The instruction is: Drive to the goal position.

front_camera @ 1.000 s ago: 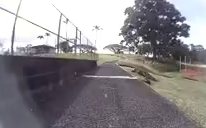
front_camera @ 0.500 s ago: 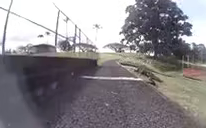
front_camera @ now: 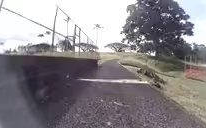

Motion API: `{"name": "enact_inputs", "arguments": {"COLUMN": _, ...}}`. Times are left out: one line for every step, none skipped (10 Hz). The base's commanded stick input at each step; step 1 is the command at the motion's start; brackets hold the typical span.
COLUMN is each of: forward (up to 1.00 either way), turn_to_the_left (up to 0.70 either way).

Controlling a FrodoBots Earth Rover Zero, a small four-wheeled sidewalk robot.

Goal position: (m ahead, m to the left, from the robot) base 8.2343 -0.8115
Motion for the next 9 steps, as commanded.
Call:
{"name": "enact_inputs", "arguments": {"forward": 0.85, "turn_to_the_left": 0.0}}
{"name": "enact_inputs", "arguments": {"forward": 0.85, "turn_to_the_left": 0.0}}
{"name": "enact_inputs", "arguments": {"forward": 0.85, "turn_to_the_left": 0.0}}
{"name": "enact_inputs", "arguments": {"forward": 0.85, "turn_to_the_left": 0.0}}
{"name": "enact_inputs", "arguments": {"forward": 0.85, "turn_to_the_left": 0.0}}
{"name": "enact_inputs", "arguments": {"forward": 0.85, "turn_to_the_left": 0.0}}
{"name": "enact_inputs", "arguments": {"forward": 0.85, "turn_to_the_left": 0.0}}
{"name": "enact_inputs", "arguments": {"forward": 0.85, "turn_to_the_left": 0.0}}
{"name": "enact_inputs", "arguments": {"forward": 0.85, "turn_to_the_left": 0.0}}
